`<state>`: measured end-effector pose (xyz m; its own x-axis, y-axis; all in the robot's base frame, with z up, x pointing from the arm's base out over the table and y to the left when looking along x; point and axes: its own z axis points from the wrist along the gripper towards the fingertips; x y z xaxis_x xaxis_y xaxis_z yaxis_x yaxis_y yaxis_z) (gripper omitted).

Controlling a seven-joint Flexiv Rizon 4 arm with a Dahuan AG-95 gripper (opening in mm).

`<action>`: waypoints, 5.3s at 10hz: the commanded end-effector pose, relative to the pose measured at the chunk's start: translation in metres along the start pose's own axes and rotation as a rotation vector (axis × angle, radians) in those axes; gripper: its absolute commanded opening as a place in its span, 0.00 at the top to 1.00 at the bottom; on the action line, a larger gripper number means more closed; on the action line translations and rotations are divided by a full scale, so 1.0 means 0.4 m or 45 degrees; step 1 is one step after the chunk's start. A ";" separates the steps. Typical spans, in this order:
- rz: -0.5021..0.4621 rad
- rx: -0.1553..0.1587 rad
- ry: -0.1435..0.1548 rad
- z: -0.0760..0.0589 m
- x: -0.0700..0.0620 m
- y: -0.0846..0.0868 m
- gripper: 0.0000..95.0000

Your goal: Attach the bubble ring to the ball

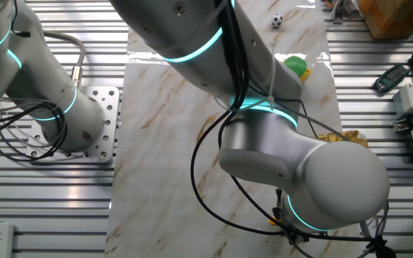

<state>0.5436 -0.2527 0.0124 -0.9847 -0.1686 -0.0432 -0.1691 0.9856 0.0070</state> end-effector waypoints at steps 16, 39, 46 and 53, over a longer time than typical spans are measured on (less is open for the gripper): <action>0.008 -0.002 0.011 0.005 -0.001 0.000 0.80; 0.005 -0.041 -0.069 -0.157 -0.001 0.061 1.00; 0.014 -0.050 -0.063 -0.173 -0.028 0.070 1.00; 0.058 -0.077 -0.039 -0.253 -0.204 0.313 1.00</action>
<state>0.5911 -0.1395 0.1135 -0.9874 -0.1372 -0.0789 -0.1429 0.9872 0.0714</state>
